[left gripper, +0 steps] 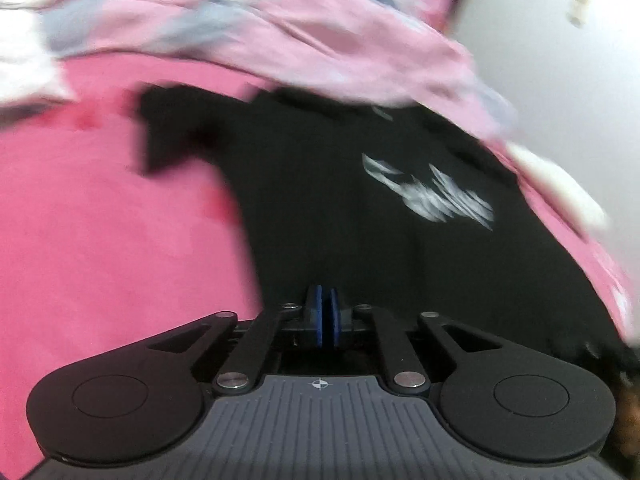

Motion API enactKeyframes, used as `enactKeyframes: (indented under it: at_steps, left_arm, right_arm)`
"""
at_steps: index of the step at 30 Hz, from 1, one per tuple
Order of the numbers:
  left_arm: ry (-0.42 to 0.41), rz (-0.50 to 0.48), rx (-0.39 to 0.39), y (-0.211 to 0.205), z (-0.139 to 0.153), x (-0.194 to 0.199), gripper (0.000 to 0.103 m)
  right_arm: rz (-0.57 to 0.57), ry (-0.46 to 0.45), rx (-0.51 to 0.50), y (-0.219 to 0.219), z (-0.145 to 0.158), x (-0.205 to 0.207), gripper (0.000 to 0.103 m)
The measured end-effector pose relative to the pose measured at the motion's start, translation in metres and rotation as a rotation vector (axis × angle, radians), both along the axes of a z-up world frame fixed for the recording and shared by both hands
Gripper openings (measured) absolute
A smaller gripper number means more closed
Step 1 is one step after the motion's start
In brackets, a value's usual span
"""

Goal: Fold clothes

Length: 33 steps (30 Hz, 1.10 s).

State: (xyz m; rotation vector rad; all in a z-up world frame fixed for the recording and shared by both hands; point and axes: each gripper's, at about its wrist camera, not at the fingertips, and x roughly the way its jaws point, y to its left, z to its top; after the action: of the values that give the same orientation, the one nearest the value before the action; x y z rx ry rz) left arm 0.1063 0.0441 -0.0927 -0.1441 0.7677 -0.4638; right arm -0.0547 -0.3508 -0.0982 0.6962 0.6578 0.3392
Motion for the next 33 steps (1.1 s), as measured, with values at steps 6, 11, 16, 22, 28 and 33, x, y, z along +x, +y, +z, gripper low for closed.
enactKeyframes:
  at_steps: [6,11,16,22,28,33]
  left_arm:
    - [0.033,0.154,-0.056,0.038,0.008,0.033,0.006]
    - [0.143,0.079,-0.224,0.024,0.014,0.055,0.019]
    - [0.201,0.130,-0.207,0.007,0.001,0.076,0.019]
    - [0.176,0.161,-0.188,0.008,0.006,0.073,0.019]
    - [0.148,0.231,-0.173,0.021,0.008,0.069,0.024]
    - [0.117,0.206,-0.151,0.007,0.002,0.069,0.025]
  right_arm:
    - [0.003,0.004,0.009,0.000,-0.001,0.002,0.000]
    - [0.002,0.004,0.008,0.002,0.000,0.002,0.000]
    - [0.003,0.003,0.005,0.002,0.000,0.002,0.000]
    - [0.004,0.004,0.005,0.003,-0.001,0.003,0.000]
    - [0.004,0.005,0.006,0.005,0.000,0.004,0.000]
    - [0.002,0.004,0.003,0.006,0.000,0.004,0.000]
